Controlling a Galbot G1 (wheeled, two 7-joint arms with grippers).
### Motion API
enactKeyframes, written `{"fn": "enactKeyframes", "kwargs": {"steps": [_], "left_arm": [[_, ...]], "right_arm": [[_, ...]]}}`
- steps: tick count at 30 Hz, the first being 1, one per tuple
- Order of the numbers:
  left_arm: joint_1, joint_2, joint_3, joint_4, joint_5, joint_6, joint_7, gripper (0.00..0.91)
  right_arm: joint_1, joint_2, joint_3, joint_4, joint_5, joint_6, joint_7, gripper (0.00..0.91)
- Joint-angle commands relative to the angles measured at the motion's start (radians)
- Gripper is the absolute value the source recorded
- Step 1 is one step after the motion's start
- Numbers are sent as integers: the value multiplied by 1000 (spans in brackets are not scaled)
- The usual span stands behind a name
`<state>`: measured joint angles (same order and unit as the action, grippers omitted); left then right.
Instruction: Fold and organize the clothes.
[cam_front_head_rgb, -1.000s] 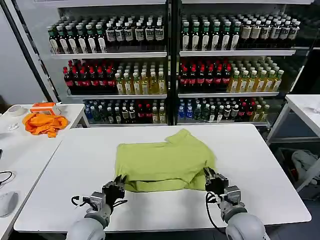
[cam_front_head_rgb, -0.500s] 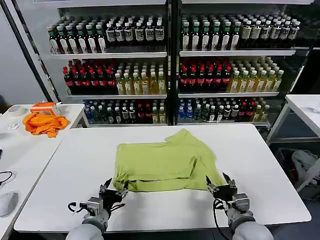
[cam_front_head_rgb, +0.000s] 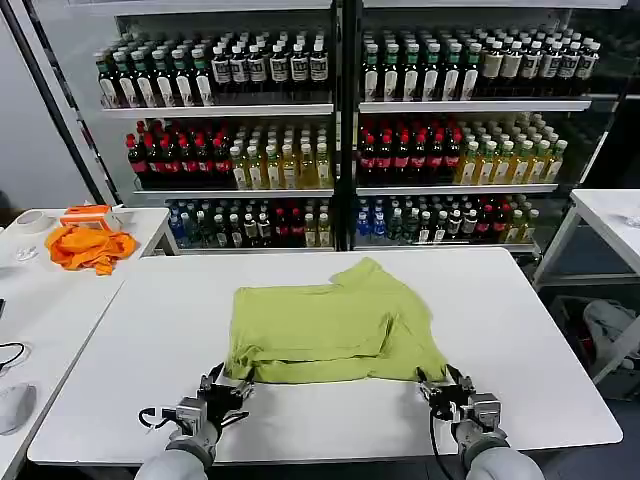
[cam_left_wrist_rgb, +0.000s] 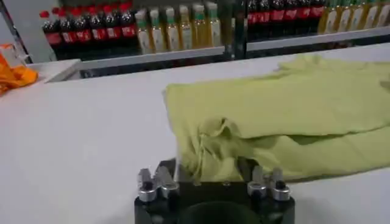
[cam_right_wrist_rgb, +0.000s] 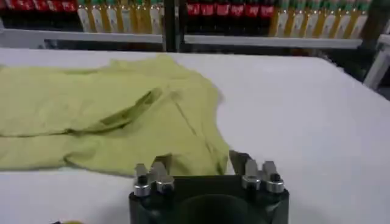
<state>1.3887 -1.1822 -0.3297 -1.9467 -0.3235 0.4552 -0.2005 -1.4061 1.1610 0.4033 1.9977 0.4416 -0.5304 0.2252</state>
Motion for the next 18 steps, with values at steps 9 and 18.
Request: {"fn": "enactKeyframes", "kwargs": {"steps": [9, 18], "left_arm": [[2, -2, -2, 14, -3, -1, 1, 20], [71, -4, -19, -63, -1, -3, -3, 20]], "right_arm": [[-17, 1, 4, -3, 23, -1, -1, 0], [-148, -5, 29, 122, -1, -3, 0, 0]]}}
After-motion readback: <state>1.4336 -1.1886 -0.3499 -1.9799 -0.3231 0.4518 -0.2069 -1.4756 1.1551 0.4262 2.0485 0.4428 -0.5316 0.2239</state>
